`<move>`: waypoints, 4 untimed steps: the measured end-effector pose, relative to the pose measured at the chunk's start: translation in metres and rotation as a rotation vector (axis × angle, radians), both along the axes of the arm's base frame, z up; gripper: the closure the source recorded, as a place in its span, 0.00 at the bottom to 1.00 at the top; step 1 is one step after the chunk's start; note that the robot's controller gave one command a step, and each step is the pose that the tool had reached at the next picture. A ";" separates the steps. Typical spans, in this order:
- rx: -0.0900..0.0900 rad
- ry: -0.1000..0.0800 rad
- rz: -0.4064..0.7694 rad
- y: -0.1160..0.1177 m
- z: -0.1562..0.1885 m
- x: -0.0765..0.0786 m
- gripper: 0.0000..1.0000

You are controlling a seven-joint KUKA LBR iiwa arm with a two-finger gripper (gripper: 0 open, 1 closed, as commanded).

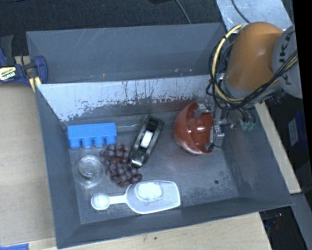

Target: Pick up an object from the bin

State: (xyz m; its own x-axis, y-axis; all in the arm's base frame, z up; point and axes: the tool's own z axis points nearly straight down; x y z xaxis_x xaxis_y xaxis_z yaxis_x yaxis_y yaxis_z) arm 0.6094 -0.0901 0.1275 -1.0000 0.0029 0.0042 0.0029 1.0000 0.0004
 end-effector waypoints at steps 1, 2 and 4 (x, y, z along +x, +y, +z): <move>-0.001 -0.009 0.003 0.001 0.005 0.002 0.00; -0.001 -0.014 0.030 0.036 -0.050 -0.005 0.00; -0.006 -0.019 0.138 0.176 -0.025 0.009 0.00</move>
Offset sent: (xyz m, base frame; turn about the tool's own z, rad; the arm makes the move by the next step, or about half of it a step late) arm -0.0096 0.0369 -0.0575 -0.0301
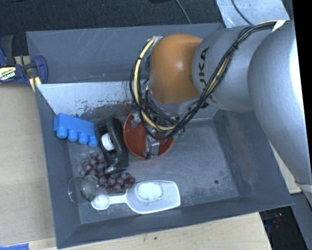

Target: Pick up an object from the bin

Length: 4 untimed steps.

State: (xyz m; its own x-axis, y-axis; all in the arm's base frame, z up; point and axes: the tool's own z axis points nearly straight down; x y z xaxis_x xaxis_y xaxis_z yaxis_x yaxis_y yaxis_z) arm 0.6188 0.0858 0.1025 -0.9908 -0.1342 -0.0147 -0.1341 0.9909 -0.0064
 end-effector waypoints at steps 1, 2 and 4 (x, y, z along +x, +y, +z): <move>0.004 -0.017 -0.009 -0.055 -0.024 0.005 0.00; 0.013 -0.016 -0.178 0.001 -0.029 0.002 1.00; 0.012 -0.011 -0.177 0.000 -0.004 0.000 1.00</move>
Offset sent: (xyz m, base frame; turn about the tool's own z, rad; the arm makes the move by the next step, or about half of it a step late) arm -0.0019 0.0006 -0.0325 0.1789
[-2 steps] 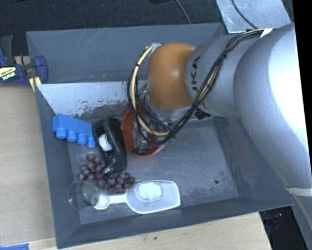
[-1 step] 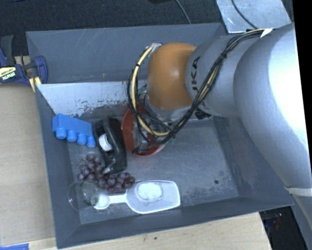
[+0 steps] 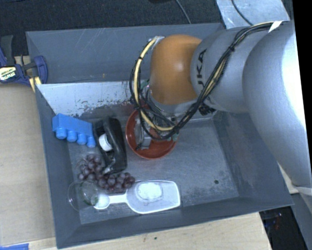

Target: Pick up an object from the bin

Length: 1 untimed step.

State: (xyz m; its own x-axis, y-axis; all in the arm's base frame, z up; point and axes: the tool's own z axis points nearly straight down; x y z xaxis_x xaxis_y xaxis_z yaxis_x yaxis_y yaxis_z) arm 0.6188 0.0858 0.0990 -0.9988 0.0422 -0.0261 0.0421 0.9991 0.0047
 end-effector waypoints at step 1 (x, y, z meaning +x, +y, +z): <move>0.001 -0.002 0.001 0.000 0.030 0.001 1.00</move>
Offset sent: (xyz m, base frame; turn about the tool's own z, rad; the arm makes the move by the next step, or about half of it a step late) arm 0.0010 0.0001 0.0952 -0.0003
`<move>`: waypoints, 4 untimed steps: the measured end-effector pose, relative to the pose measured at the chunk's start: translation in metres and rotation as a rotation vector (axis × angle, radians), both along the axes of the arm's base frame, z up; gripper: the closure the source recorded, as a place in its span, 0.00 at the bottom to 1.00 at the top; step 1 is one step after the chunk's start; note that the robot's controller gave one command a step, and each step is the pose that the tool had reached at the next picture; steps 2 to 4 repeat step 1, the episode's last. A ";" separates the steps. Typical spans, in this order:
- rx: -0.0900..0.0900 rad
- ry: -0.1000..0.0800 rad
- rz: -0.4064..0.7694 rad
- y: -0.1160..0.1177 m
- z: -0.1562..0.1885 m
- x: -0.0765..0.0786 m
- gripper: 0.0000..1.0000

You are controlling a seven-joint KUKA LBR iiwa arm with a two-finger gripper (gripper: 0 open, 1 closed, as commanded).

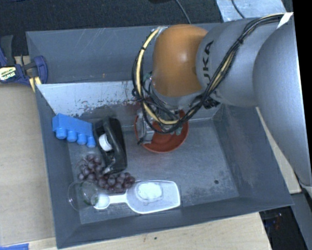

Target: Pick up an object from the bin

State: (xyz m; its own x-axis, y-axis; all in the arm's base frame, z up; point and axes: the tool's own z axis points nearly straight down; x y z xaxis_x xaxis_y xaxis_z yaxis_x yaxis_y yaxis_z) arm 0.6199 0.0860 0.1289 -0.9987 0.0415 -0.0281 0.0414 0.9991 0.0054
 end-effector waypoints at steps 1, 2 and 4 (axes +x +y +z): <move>0.000 0.002 0.001 0.000 0.046 0.000 1.00; 0.000 0.002 0.001 0.000 0.046 0.000 1.00; 0.000 0.002 0.001 0.000 0.046 0.000 1.00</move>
Offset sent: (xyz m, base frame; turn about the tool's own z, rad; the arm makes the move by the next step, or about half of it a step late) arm -0.0009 -0.0006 0.0385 -0.0005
